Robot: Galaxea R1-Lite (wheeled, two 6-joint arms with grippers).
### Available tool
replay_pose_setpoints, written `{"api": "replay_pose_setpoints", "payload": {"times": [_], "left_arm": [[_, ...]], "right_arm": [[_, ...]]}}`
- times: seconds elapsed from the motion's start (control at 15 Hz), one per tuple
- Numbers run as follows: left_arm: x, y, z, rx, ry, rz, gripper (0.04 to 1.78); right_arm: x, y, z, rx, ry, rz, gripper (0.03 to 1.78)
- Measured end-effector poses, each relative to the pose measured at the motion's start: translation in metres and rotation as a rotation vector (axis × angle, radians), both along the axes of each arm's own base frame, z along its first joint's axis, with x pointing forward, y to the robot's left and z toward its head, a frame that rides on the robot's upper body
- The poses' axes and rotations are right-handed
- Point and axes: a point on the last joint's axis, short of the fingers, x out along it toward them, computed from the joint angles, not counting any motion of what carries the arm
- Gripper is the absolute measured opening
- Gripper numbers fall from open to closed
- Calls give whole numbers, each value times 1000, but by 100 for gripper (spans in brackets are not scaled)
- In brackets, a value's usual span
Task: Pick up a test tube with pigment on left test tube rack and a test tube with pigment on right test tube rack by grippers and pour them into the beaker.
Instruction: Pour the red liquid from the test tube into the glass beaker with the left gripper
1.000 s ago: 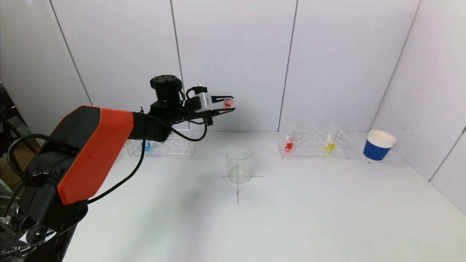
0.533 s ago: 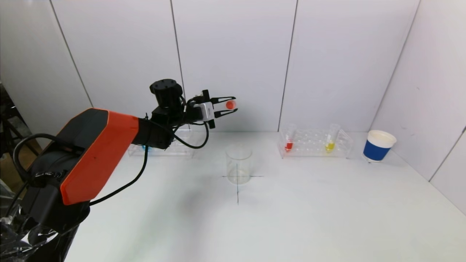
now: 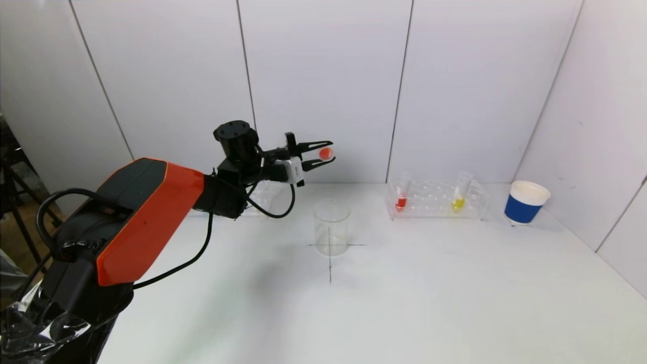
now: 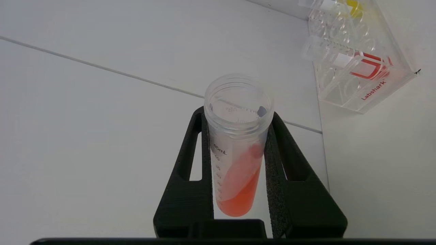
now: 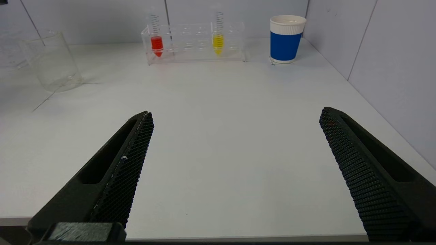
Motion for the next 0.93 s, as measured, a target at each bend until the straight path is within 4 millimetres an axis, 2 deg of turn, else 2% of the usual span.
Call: {"api": "replay_pose_setpoints", "payload": {"times": [0.93], "left_arm": [[-1, -1, -18, 51, -46, -10, 45]], "right_arm": [[0, 0, 0, 0, 0, 0, 177]]}}
